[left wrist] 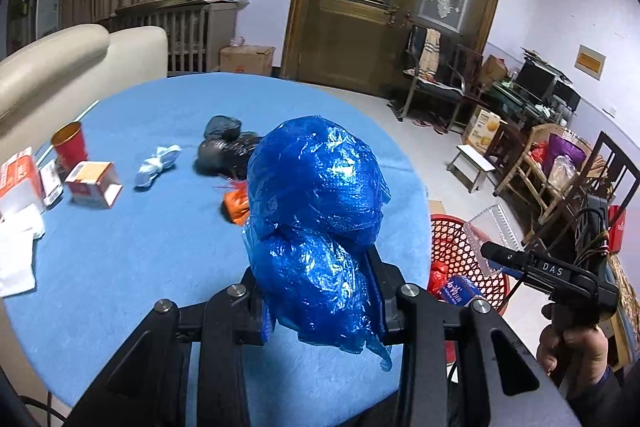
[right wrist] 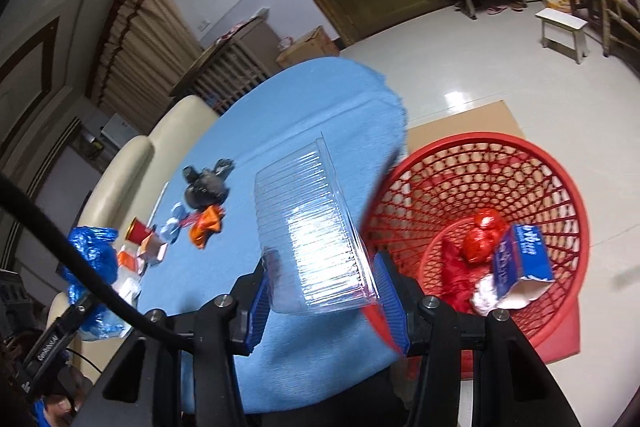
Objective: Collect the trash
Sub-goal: 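Carry the clear container and blue bag over to the red wastebasket, then open the right tool to drop the container while the left tool drops the blue bag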
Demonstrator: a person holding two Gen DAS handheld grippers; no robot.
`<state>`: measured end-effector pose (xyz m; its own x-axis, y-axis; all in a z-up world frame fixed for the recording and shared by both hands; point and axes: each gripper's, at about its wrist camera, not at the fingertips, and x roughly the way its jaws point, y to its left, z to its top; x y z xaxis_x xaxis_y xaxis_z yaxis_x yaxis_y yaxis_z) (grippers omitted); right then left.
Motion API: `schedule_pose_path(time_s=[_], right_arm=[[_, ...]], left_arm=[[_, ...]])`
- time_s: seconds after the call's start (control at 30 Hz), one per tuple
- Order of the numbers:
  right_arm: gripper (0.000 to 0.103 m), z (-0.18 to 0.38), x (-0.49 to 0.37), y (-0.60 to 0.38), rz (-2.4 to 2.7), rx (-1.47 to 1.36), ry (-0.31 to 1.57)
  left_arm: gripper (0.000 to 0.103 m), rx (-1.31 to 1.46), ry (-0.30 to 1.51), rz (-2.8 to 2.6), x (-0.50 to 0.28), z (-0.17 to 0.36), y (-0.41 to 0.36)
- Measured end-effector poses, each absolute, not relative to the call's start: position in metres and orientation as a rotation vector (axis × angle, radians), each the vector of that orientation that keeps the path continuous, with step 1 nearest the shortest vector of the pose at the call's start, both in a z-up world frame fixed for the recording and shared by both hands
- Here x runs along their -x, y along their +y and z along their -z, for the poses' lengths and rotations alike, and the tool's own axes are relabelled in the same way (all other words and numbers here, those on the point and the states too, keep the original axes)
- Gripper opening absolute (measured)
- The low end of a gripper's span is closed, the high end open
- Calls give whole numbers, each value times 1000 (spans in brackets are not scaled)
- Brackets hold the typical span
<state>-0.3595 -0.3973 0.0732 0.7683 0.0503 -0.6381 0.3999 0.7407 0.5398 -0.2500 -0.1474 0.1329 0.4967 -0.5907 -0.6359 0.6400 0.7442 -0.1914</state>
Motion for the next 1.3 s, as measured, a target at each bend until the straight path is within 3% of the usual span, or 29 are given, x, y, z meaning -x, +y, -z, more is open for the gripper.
schedule_pose_path(time_s=[0.73,0.83,0.9,0.93,1.3], right_arm=[[52,-57,394,-485,467,-783,705],[55,-51,385,-486,460,-781,732],[74,-43,377,-489,460,-798,771],[76,-40,375,-490,462,-815,778],[76,-23,405,-523,575,-976,726]], left_arm=[[38,-139,755,913,253,-134,-223],[38,-151,753,931,256,-135,-231],[38,-158,753,936,257,-135,-235],[38,-161,755,939,257,-135,-238],[38,-190,764,989,262,-135,-264]])
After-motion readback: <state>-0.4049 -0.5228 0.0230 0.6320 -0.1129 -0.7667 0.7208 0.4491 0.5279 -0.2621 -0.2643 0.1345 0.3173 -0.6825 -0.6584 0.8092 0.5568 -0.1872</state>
